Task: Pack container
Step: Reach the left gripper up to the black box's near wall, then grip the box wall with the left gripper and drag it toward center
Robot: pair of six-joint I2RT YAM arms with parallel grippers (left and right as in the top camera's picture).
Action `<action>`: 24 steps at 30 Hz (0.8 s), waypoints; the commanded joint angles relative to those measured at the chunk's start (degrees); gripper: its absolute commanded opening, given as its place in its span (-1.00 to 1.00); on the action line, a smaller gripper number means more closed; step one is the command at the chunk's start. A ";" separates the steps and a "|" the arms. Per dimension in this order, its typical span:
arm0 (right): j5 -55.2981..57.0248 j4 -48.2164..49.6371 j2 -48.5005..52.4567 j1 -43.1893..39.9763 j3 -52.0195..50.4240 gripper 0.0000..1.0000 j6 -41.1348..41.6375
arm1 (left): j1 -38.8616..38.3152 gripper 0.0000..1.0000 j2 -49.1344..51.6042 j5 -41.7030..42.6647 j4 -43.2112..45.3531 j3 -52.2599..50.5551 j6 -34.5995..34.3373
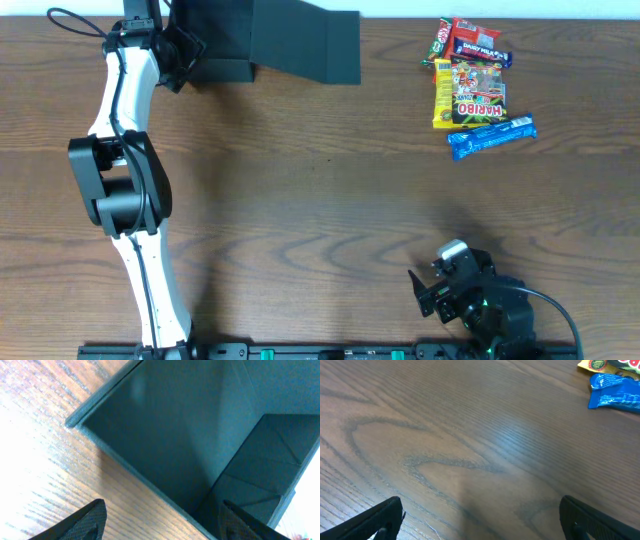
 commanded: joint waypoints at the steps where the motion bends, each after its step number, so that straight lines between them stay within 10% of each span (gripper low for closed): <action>1: -0.24 -0.13 -0.31 -0.50 -0.26 0.98 0.66 | 0.15 0.44 1.81 -0.09 0.79 1.57 -1.25; 24: -0.22 -0.11 -0.31 -0.48 -0.26 0.98 0.66 | 0.79 -0.08 3.69 0.04 0.94 1.57 -2.21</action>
